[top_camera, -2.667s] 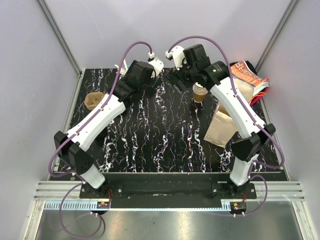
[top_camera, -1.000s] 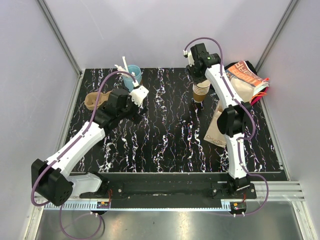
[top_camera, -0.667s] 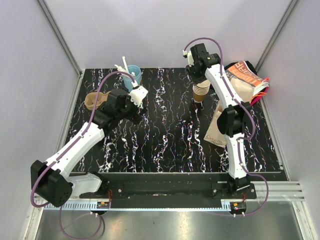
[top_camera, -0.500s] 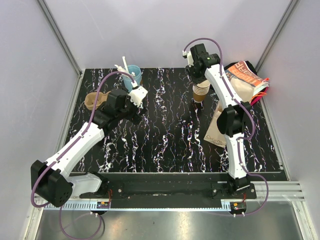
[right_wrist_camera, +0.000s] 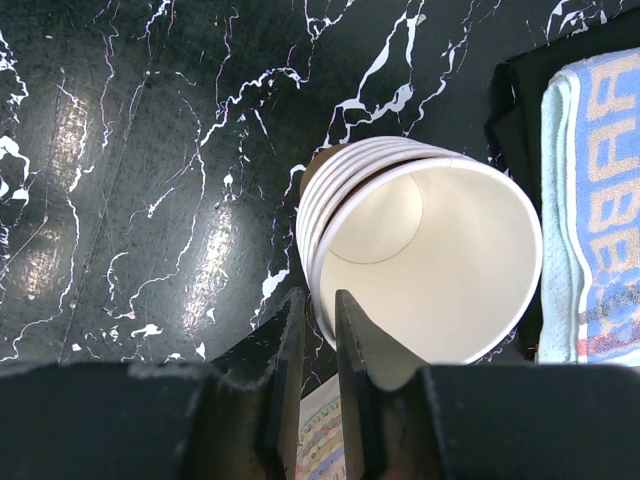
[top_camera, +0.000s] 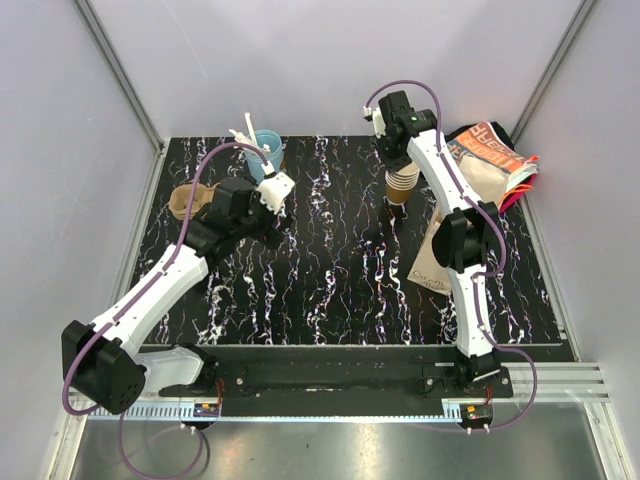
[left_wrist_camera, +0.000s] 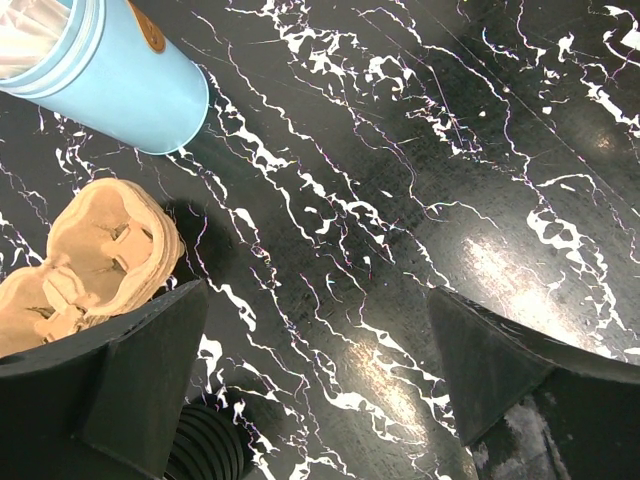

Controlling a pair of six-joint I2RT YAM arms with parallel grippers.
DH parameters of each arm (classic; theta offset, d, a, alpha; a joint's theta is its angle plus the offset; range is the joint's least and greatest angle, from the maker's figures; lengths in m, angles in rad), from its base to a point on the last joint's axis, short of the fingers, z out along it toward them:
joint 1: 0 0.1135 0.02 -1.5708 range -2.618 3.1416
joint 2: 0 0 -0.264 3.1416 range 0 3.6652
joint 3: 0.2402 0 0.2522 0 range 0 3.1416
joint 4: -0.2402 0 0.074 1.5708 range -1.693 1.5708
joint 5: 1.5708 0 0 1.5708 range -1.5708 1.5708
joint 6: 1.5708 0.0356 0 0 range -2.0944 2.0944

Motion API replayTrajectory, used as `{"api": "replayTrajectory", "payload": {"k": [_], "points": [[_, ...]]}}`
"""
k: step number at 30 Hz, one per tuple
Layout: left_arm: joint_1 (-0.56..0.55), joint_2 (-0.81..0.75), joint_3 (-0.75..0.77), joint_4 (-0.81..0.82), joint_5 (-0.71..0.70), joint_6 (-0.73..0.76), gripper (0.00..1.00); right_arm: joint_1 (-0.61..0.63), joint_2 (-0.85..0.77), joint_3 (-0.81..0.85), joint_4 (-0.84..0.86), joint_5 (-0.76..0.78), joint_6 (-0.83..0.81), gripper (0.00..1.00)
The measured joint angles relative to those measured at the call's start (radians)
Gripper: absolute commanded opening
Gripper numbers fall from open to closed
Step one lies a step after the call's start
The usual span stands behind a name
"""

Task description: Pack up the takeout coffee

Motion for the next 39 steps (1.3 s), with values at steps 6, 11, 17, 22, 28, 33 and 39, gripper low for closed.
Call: {"api": "replayTrajectory", "payload": {"k": [6, 11, 17, 22, 28, 33, 39], "points": [[0.003, 0.000, 0.000, 0.000, 0.006, -0.002, 0.99, 0.000, 0.000, 0.000, 0.000, 0.000, -0.001, 0.15], [0.005, 0.000, 0.000, 0.000, 0.010, -0.003, 0.99, 0.000, 0.000, -0.001, 0.001, 0.001, -0.001, 0.03], [0.008, 0.000, 0.000, 0.000, 0.013, -0.006, 0.99, 0.000, 0.000, -0.001, 0.005, 0.005, -0.004, 0.00], [0.010, 0.000, -0.001, 0.000, 0.018, -0.011, 0.99, 0.000, -0.002, -0.004, 0.016, 0.031, -0.017, 0.00], [0.010, 0.000, -0.001, 0.000, 0.021, -0.012, 0.99, 0.000, -0.014, -0.004, 0.029, 0.063, -0.035, 0.00], [0.011, 0.000, -0.001, 0.000, 0.022, -0.012, 0.99, 0.000, -0.037, -0.004, 0.040, 0.073, -0.046, 0.00], [0.014, 0.000, -0.001, 0.000, 0.021, -0.016, 0.99, 0.000, -0.076, -0.003, 0.045, 0.080, -0.055, 0.00]]}}
